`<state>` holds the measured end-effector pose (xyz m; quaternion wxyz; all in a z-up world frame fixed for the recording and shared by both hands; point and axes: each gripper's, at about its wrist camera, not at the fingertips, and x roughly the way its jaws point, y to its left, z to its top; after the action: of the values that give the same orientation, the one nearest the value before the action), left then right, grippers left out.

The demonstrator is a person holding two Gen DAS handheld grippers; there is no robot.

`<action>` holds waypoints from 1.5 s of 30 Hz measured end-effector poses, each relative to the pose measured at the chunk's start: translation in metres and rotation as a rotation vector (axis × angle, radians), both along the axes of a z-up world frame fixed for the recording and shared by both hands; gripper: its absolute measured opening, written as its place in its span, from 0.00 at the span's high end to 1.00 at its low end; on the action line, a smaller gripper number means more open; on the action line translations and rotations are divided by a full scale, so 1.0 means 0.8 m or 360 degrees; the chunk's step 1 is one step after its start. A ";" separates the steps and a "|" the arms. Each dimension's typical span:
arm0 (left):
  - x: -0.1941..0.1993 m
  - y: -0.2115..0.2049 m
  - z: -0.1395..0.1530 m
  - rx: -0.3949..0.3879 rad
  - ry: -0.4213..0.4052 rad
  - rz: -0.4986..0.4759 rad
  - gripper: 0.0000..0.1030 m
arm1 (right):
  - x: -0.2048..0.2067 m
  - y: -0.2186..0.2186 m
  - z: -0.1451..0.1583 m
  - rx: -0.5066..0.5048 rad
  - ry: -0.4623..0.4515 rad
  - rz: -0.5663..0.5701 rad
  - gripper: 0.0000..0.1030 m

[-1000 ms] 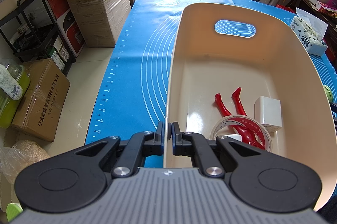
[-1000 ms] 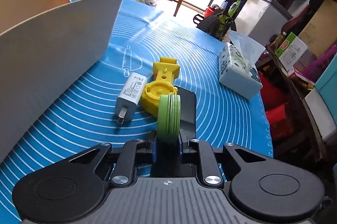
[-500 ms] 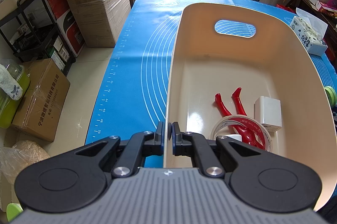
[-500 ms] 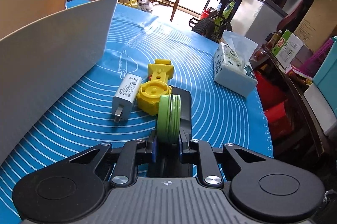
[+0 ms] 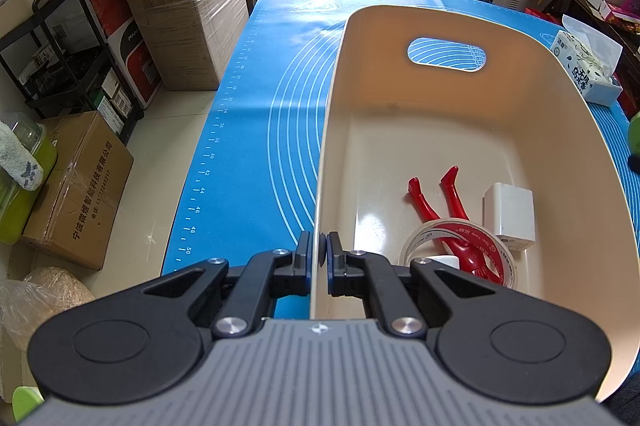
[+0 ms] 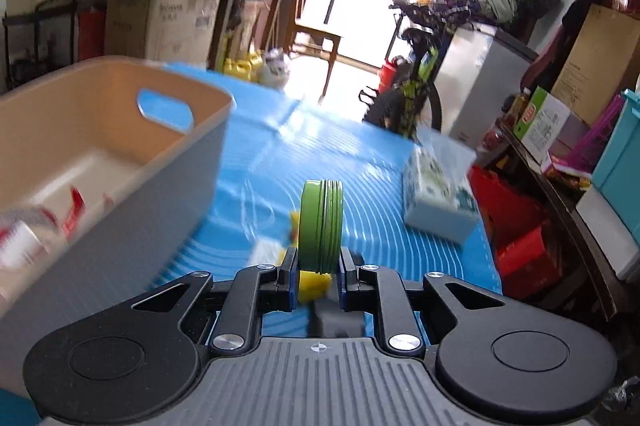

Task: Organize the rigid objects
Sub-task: 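Lift the green tape roll with the right tool and drop it into the basket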

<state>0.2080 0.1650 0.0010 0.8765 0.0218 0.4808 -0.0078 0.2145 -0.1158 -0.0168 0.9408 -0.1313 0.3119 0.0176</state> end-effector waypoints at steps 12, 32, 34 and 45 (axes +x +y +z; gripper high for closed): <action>0.000 0.000 0.000 0.0001 0.0000 0.0000 0.92 | 0.016 0.073 0.057 0.0157 -0.0036 0.0233 0.73; -0.001 -0.002 0.000 0.0001 0.0002 -0.0001 0.92 | 0.043 0.181 -0.001 0.0012 0.0484 0.0489 0.73; -0.001 -0.002 0.000 0.0000 0.0002 -0.0001 0.92 | 0.045 0.187 -0.008 -0.0020 0.0539 0.0489 0.73; -0.001 -0.002 0.000 0.0000 0.0003 0.0000 0.92 | 0.059 0.186 -0.021 -0.0015 0.0712 0.0429 0.70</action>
<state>0.2073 0.1636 0.0011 0.8761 0.0219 0.4816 -0.0077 0.2619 0.0330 -0.0333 0.8371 -0.1687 0.4919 0.1698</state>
